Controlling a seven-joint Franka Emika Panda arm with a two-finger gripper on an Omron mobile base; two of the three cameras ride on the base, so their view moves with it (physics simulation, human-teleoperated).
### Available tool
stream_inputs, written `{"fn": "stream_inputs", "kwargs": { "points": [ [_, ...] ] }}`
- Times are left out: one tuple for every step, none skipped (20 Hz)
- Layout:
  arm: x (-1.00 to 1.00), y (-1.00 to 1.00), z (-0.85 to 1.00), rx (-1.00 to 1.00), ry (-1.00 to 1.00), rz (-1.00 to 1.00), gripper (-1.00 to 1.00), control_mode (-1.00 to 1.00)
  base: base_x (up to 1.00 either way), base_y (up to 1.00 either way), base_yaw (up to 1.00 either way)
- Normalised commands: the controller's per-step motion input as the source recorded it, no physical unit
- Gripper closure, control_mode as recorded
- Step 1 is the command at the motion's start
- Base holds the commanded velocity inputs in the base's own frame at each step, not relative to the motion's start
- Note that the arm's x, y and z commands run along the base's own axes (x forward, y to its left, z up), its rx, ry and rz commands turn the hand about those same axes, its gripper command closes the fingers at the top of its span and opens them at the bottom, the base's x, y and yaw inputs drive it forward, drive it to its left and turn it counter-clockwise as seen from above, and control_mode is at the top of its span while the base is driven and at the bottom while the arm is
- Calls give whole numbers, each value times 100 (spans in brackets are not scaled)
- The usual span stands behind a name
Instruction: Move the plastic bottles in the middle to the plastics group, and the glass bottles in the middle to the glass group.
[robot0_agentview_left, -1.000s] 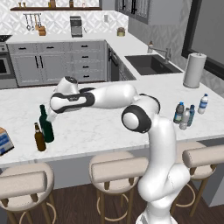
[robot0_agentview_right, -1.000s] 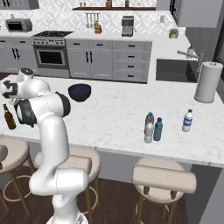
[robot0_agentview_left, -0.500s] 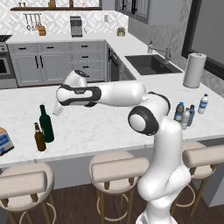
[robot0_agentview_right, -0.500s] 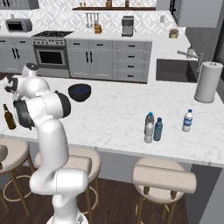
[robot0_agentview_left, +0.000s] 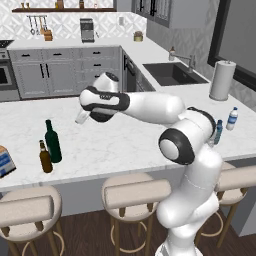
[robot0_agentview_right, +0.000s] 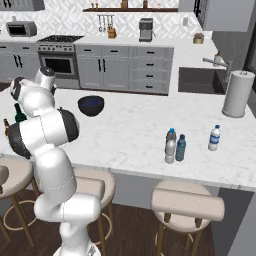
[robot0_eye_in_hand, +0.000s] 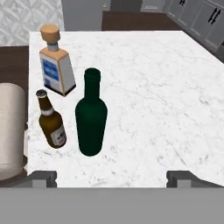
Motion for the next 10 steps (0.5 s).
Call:
{"fn": "stream_inputs", "kwargs": {
  "points": [
    [-26, -81, 27, 6, 0, -13, -100, -100, 0, 0, 0],
    [-29, -81, 29, 5, 0, -13, -100, -100, 0, 0, 0],
    [-30, -80, 26, 5, 0, -14, -100, -100, 0, 0, 0],
    [-33, -79, 21, 4, 0, -15, -100, -100, 0, 0, 0],
    [-32, -75, 17, 2, 0, -15, -100, -100, 0, 0, 0],
    [-31, -72, 14, 1, 0, -15, -100, -100, 0, 0, 0],
    [-34, -72, 14, 1, 0, -15, -100, -100, 0, 0, 0],
    [-33, -68, 11, 0, 0, -15, -100, -100, 0, 0, 0],
    [-33, -68, 9, 0, 0, -15, -100, -100, 0, 0, 0],
    [-34, -67, 10, 0, 0, -16, -100, -100, 0, 0, 0]
  ]
}}
